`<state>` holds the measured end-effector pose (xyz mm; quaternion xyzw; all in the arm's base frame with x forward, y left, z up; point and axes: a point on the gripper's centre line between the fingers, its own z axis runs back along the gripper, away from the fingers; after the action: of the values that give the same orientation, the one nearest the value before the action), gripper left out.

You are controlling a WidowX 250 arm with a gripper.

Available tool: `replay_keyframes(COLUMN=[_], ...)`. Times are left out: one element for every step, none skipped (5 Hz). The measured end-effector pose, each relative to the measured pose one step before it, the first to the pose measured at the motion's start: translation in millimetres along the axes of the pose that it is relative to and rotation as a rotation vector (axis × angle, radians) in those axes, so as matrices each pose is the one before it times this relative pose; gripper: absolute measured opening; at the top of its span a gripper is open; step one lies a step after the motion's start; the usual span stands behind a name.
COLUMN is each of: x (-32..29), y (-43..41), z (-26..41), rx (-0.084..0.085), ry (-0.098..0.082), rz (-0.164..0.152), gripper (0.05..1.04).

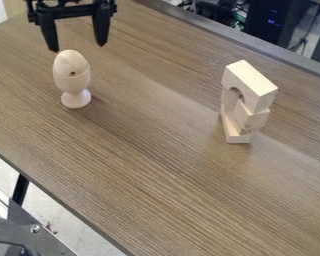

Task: Take the ball off of the cup and put it on the table

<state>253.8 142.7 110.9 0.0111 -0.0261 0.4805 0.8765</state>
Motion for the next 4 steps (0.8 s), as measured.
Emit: replay_keyframes(x=[0.63,0.35,-0.61,2.22], y=[6.79,4.21,0.17,-1.55], z=[-7.34,-4.37,-6.29,-5.67], rx=[0.0101,0.0031,0.0003,-0.0064], ry=[0.0195,0.0109,0.0068,-0.0088], rz=[0.0154,0.0086,-0.0021,-0.0057], gripper=[0.999,0.999,0.999,0.999])
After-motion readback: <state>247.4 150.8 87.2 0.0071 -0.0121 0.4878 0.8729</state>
